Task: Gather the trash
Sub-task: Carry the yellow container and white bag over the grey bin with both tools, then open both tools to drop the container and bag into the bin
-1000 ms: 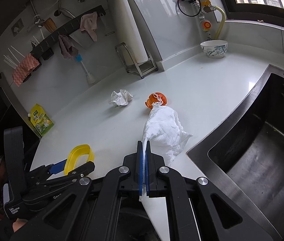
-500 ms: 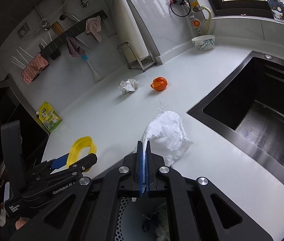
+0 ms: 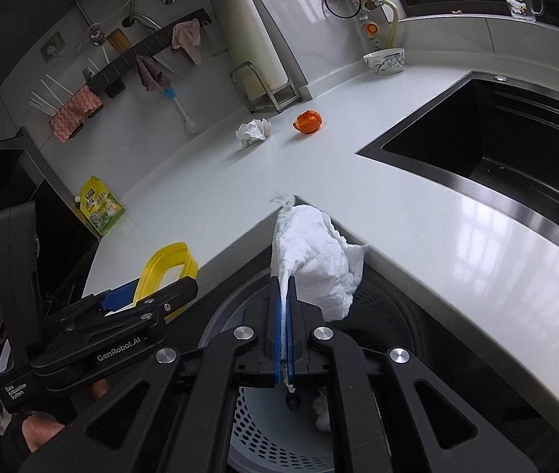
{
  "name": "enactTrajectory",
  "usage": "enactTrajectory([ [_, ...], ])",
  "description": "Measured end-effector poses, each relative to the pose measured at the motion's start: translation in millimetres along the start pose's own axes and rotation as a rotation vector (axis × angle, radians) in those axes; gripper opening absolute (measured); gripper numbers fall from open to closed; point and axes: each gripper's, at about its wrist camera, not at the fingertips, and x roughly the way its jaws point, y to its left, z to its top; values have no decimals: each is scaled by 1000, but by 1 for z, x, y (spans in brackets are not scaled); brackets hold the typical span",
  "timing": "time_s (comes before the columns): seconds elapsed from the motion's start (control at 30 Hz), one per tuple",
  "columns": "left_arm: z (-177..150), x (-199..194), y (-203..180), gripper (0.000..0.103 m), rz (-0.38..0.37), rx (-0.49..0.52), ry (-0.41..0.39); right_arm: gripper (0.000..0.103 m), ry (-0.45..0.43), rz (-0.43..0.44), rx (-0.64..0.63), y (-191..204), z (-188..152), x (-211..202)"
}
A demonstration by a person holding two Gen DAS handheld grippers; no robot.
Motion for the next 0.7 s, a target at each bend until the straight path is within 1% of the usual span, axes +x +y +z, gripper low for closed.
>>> enactTrajectory([
  [0.23, -22, -4, 1, 68, -15, 29, 21, 2, 47, -16, -1, 0, -27, 0],
  [0.43, -35, 0, -2, 68, -28, 55, 42, 2, 106, -31, 8, -5, -49, 11],
  [0.53, -40, 6, -3, 68, -33, 59, 69, 2, 126, -31, 15, -7, -56, 17],
  [0.7, -47, 17, -3, 69, -20, 70, 99, 2, 145, -22, 31, -10, -58, 25],
])
